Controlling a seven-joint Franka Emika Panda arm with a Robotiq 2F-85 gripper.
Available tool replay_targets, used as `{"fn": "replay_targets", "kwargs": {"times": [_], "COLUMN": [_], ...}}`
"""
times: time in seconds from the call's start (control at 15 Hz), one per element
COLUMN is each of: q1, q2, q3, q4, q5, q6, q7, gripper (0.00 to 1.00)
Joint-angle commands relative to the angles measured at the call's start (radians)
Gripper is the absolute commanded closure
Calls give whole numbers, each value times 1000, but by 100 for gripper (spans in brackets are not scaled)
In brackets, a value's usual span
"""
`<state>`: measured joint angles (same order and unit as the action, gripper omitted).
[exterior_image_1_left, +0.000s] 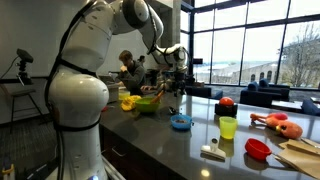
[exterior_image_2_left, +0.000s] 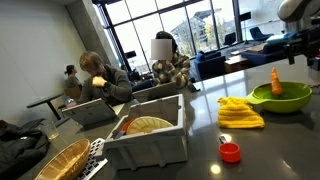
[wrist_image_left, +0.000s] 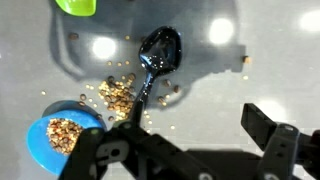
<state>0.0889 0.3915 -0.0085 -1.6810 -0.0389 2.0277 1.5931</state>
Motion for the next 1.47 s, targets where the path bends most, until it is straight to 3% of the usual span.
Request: {"fn": "replay_targets", "kwargs": {"times": [0.0, 1.0, 1.4], "q1": [-5, -38, -35], "q2": [-114, 4, -19], "q3": [-15, -50, -60], "q4": [-74, -83, -182], "q5": [22, 87, 106], "q6": [76, 12, -2], "q7": [-3, 77, 133], "gripper": [0, 0, 0]}}
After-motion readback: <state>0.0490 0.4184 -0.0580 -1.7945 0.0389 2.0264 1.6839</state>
